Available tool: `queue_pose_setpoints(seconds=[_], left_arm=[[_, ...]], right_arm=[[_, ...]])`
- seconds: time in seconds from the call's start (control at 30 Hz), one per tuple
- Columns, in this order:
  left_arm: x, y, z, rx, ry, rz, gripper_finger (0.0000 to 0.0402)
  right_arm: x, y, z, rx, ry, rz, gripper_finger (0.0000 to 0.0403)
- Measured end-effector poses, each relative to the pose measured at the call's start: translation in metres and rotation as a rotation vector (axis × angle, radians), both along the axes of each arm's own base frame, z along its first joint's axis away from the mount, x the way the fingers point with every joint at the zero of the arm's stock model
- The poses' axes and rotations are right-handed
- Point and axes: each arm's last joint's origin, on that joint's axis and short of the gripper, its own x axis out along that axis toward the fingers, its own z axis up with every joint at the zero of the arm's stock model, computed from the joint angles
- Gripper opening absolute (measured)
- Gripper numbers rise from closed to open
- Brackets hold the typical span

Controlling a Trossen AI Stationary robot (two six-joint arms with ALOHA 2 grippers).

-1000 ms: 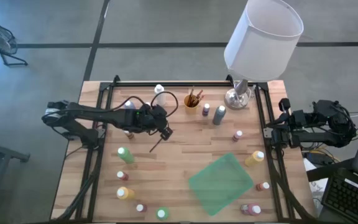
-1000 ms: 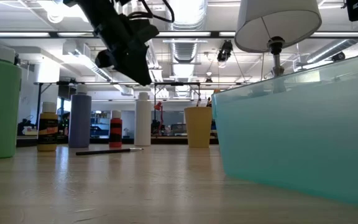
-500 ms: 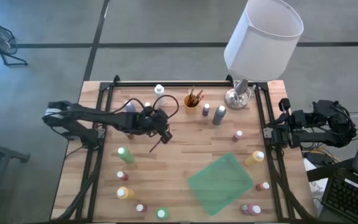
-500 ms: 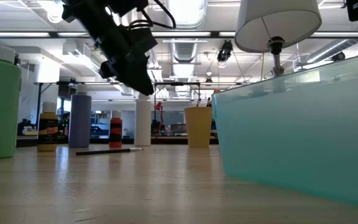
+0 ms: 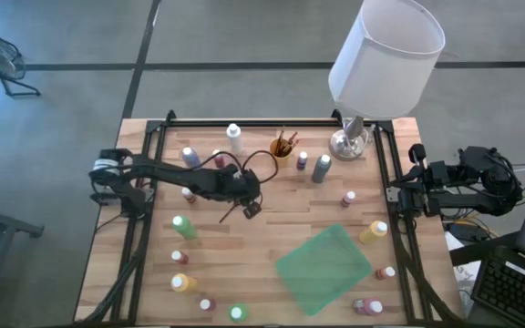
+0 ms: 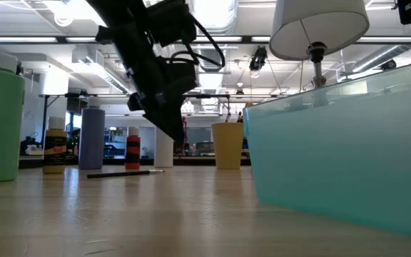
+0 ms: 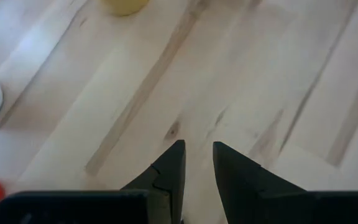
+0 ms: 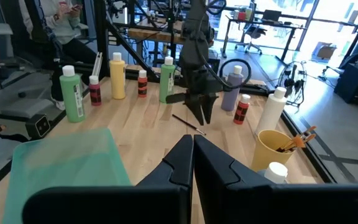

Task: Pick & Place Paint Supplies
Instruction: Put the silver paintbrush into the yellow cup

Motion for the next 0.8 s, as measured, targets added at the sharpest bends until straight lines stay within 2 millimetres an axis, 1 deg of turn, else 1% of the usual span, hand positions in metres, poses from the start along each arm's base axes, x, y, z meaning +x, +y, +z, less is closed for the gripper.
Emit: queue_pose_setpoints(seconds=[0.13, 0.43, 0.8], left_arm=[[0.001, 0.005, -0.004, -0.031, 0.038, 0.072, 0.0087], [0.004, 0.009, -0.022, -0.083, 0.108, 0.092, 0.0087], [0.007, 0.016, -0.035, -0.121, 0.128, 0.151, 0.0087]], right_arm=[[0.000, 0.000, 0.000, 0.000, 0.000, 0.000, 0.0008], [0.000, 0.000, 0.000, 0.000, 0.000, 0.000, 0.0008], [0.000, 0.000, 0.000, 0.000, 0.000, 0.000, 0.0008]])
